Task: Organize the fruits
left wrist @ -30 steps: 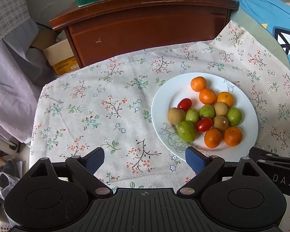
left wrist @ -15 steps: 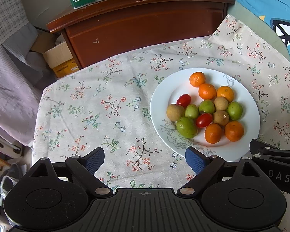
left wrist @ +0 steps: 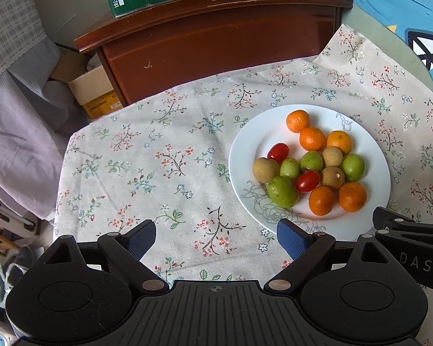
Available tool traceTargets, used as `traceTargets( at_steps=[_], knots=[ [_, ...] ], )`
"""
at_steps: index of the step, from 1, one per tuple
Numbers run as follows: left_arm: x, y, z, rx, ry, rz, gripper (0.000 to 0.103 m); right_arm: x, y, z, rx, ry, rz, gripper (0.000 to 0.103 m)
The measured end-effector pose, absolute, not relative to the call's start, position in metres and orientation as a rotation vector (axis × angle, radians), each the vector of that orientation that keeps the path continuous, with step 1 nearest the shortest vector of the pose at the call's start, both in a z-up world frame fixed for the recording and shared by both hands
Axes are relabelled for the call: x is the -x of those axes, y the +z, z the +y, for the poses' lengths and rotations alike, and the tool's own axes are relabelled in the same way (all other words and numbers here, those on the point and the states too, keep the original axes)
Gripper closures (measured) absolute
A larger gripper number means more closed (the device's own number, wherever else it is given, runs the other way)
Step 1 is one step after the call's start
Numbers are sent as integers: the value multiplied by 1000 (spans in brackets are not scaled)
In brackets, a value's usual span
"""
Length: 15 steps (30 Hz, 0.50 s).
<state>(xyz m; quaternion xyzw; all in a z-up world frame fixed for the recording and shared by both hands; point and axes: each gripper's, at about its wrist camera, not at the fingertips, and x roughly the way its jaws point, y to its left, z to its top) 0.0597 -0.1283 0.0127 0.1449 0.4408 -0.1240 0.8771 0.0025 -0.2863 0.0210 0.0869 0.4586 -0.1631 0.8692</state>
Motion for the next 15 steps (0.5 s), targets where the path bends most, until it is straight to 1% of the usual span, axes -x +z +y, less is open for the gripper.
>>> traceTargets(
  at_steps=[15],
  knots=[
    [-44, 17, -117, -326, -240, 898, 11, 10, 22, -276, -186, -314, 935, 12]
  ],
)
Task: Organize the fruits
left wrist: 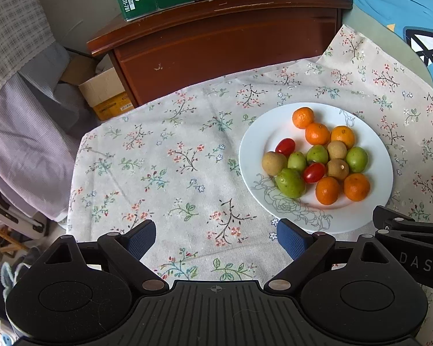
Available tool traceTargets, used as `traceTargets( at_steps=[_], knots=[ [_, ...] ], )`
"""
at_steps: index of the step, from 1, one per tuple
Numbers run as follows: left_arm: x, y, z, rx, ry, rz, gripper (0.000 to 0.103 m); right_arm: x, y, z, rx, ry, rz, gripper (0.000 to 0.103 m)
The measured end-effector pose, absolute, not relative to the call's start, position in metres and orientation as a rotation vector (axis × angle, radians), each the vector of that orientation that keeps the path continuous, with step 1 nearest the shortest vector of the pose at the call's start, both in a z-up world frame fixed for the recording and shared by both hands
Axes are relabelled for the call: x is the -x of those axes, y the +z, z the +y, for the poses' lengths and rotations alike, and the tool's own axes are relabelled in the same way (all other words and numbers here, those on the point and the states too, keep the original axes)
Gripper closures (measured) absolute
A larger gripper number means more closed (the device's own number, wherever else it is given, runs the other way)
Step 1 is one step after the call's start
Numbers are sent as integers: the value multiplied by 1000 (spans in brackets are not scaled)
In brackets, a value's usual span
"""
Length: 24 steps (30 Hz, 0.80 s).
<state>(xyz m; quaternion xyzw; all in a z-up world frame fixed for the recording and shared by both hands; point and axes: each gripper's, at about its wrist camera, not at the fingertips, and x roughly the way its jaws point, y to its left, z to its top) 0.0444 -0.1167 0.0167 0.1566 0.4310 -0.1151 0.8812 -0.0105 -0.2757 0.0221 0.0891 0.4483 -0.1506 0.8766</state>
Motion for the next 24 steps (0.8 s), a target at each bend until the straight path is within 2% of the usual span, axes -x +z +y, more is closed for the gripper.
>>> traceTargets(
  at_steps=[24],
  knots=[
    [-12, -5, -51, -294, -210, 971, 11, 64, -13, -227, -298, -174, 958, 8]
  ],
)
